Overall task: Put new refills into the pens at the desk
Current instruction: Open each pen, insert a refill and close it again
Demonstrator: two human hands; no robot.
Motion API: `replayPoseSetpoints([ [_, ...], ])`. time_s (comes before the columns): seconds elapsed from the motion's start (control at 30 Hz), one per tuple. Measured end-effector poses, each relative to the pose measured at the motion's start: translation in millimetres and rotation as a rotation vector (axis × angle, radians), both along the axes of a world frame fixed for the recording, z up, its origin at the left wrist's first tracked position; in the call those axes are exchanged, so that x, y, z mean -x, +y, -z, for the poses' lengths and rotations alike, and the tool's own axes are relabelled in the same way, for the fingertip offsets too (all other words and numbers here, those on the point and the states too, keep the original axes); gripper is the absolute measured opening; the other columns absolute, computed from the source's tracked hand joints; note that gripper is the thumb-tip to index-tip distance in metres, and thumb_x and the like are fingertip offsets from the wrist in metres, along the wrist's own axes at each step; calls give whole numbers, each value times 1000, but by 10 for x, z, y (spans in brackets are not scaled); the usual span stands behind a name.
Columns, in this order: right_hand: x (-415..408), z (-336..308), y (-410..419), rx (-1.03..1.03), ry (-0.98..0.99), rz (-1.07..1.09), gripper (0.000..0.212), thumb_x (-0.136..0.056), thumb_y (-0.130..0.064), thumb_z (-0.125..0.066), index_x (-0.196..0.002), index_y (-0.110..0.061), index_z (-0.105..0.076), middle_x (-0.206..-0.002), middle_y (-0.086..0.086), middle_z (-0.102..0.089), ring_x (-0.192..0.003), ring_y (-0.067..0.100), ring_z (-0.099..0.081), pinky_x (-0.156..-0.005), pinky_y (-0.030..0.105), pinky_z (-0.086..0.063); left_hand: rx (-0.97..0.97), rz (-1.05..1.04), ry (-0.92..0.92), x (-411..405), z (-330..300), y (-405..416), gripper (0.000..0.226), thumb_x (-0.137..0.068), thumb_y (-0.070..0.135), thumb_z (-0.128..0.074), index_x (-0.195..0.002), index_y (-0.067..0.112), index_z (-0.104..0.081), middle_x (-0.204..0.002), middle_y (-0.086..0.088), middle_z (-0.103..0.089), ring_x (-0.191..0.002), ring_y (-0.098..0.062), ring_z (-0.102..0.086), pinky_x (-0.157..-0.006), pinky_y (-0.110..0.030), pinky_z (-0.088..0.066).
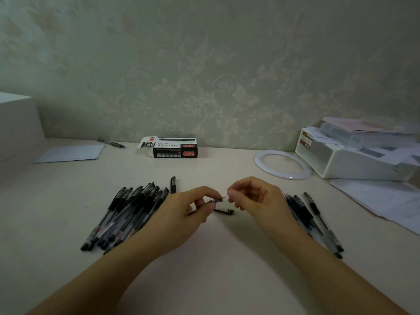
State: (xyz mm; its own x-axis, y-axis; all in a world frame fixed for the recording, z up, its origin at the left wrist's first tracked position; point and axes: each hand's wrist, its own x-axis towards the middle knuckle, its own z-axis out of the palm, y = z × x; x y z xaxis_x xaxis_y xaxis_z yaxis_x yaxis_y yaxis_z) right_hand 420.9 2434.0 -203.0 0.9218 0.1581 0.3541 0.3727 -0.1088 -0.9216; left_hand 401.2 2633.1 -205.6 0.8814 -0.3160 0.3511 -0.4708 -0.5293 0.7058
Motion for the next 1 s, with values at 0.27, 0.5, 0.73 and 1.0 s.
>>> replayPoseSetpoints([
  [0.27, 30, 46, 35, 39, 47, -128, 9, -83, -3, -74, -91, -7, -73, -71, -3, -72, -69, 5, -66, -68, 15, -51, -68, -38, -84, 27, -25, 5, 9, -91, 39, -57, -100, 38, -58, -75, 16, -62, -55, -5, -54, -54, -12, -41],
  [0.5, 32, 72, 28, 217, 58, -102, 9, -90, -22, -69, -87, -15, -72, -74, 2, -73, -66, 7, -64, -64, 17, -50, -183, -27, -159, 48, -61, 1, 13, -93, 29, -59, -101, 29, -69, -86, 16, -65, -80, 1, -57, -69, -7, -40],
  [0.73, 51, 95, 53, 411, -36, -12, 32, -96, -45, -54, -78, -22, -67, -71, -10, -69, -60, -1, -58, -60, 14, -43, -181, -47, -173, 60, -56, -22, 13, -92, 29, -60, -100, 28, -70, -86, 16, -65, -80, 2, -56, -69, -7, -40],
  [1.0, 41, 109, 48, 364, 1, -51, 24, -96, -37, -59, -76, -25, -65, -64, -7, -64, -60, 2, -55, -60, 20, -44, -166, -44, -174, 53, -58, -7, 13, -92, 29, -59, -100, 28, -70, -85, 17, -64, -81, 4, -57, -69, -6, -40],
])
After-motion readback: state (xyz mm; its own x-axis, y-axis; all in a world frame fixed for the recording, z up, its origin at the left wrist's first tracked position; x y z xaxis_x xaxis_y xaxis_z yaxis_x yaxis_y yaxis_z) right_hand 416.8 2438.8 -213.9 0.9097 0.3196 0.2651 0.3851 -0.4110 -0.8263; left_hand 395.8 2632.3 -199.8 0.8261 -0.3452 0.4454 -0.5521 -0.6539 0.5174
